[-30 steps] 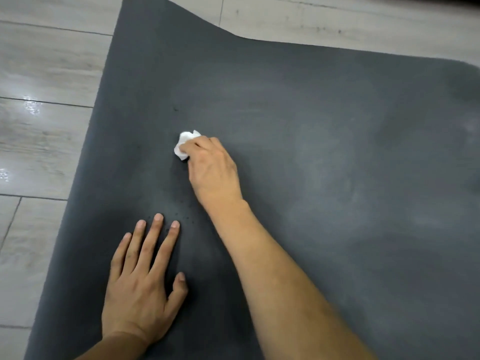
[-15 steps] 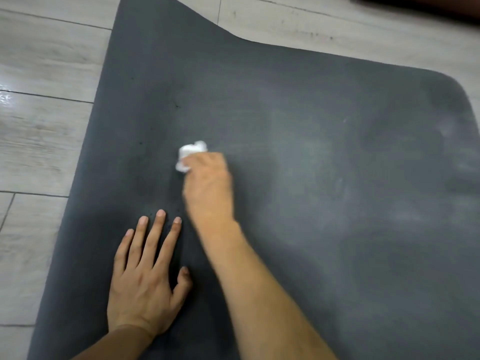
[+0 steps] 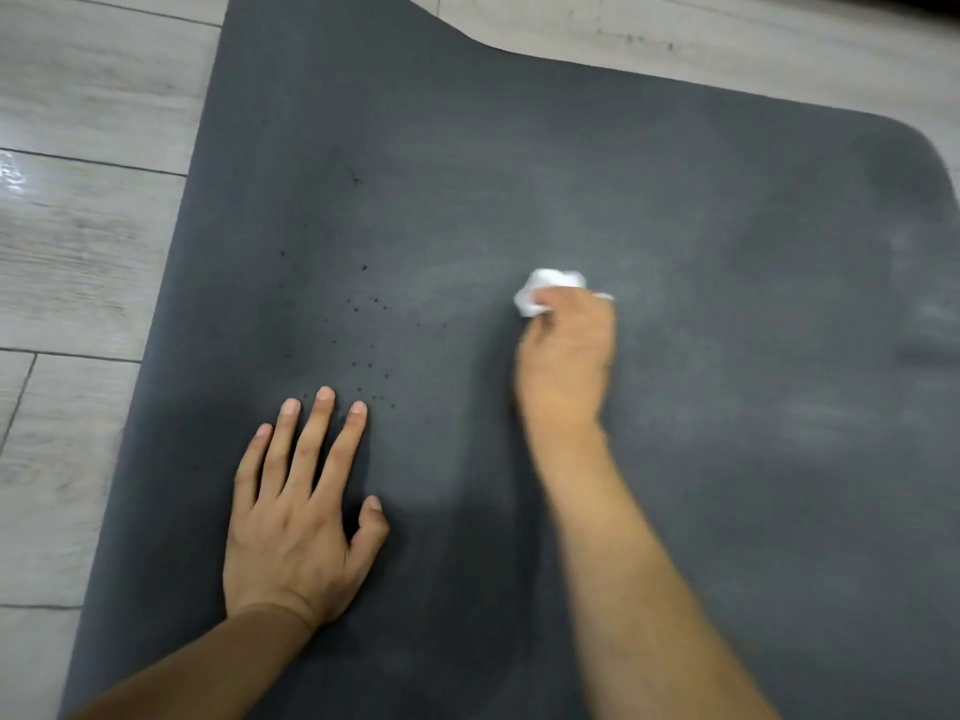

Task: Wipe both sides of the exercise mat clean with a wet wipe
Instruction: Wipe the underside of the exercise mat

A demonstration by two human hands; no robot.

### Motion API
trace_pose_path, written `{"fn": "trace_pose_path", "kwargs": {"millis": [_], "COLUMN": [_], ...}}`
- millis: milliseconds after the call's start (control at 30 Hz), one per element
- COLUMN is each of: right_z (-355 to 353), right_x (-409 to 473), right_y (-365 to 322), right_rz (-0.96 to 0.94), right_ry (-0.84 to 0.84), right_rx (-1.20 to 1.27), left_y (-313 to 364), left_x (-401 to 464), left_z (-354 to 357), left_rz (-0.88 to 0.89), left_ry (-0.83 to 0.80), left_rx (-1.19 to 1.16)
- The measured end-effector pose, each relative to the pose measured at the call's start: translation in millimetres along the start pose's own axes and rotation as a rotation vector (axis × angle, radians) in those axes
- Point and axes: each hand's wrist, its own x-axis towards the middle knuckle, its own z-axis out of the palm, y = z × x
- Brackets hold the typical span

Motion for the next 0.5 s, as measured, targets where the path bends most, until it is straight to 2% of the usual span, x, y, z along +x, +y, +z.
{"fn": "trace_pose_path", "kwargs": {"millis": [67, 133, 167, 233, 267, 333, 400, 467, 500], "right_z": [27, 34, 29, 9, -6, -43, -76, -80, -69], "right_x": [-30, -55, -57, -38, -27, -12, -5, -8, -11], "right_y": [-68, -106, -100, -53, -23, 43, 95, 105, 93], "right_rz": [-0.17, -0.282, -0.34, -0.417, -0.397, -0.229, 0.093, 0.303, 0.315], "right_ry": [-0.093, -0.302, -0.349, -0.301, -0.26, -0.13, -0.054, 0.011, 0.045], "right_rx": [0.176, 0.289, 0.288, 0.245, 0.176, -0.051, -0.166, -0.16, -0.123], "left_y": [0, -2, -1, 1, 1, 2, 3, 3, 3], "left_x": [1, -1, -2, 0, 0, 0, 0, 0, 0], "left_z": [2, 5, 5, -1, -2, -4, -3, -2, -2], "left_rz": [0.009, 0.003, 0.005, 0.004, 0.0, -0.012, -0.02, -0.022, -0.024], "left_ry": [0.005, 0.019, 0.018, 0.011, 0.006, -0.017, -0.025, -0.021, -0.016], "left_rx": [-0.013, -0.005, -0.012, -0.031, -0.02, -0.026, -0.033, -0.028, -0.033]}}
